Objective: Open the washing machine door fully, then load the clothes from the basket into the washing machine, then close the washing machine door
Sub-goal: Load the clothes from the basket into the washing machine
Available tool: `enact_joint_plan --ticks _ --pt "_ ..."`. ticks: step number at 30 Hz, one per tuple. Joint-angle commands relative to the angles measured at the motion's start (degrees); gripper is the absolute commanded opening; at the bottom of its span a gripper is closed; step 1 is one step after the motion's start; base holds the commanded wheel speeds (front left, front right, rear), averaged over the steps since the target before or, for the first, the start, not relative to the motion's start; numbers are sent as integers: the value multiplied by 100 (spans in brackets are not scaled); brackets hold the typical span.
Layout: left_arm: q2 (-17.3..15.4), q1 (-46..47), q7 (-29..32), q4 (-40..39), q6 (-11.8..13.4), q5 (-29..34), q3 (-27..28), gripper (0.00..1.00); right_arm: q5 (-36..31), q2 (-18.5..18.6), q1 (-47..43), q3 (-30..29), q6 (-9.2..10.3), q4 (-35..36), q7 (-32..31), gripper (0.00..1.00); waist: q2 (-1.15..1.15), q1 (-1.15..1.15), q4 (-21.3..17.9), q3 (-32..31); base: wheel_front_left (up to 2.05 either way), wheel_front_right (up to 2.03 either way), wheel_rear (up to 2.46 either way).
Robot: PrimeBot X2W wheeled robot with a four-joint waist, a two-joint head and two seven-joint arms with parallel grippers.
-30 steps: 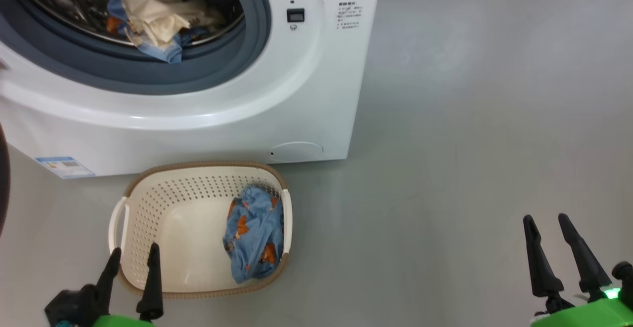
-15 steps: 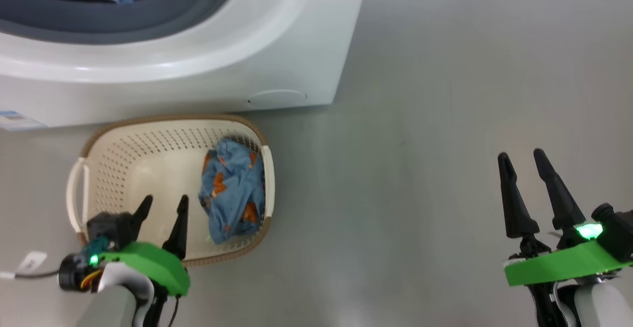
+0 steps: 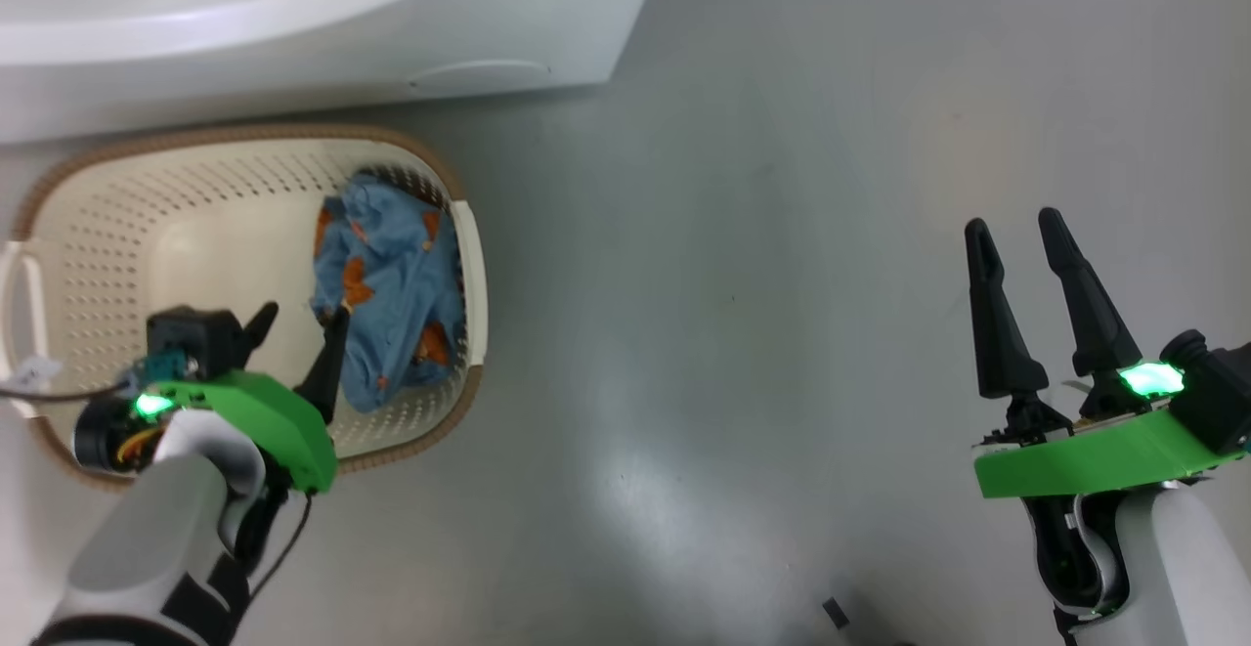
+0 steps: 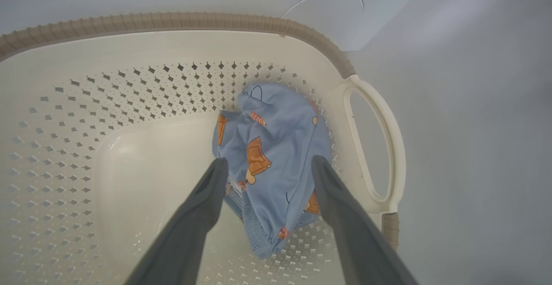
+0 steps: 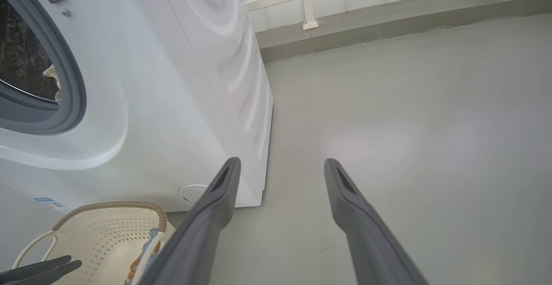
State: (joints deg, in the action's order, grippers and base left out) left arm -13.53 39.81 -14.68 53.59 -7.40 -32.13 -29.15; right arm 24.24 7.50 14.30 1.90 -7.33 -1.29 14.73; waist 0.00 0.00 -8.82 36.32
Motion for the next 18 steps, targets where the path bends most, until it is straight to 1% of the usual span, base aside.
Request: enact_joint_plan --ticks 1,8,12,13,18 --pt "-255 208 -32 85 -9 -158 -34 100 -46 20 33 170 -16 163 27 100 0 0 -203 470 0 0 0" --pt "-471 860 22 486 -9 -713 -865 100 -77 28 271 273 -16 262 27 100 0 0 -319 998 0 0 0" --pt "-630 1213 93 595 -9 -1031 -1248 100 -95 17 435 336 -16 320 27 100 0 0 -382 1289 0 0 0" --pt "-630 1213 93 595 -9 -1031 -1248 100 -95 17 435 336 -16 320 27 100 0 0 -382 1289 0 0 0" --pt "-835 1552 221 663 -9 -1385 -1698 100 -111 -21 606 410 -16 383 27 100 0 0 -479 1557 0 0 0"
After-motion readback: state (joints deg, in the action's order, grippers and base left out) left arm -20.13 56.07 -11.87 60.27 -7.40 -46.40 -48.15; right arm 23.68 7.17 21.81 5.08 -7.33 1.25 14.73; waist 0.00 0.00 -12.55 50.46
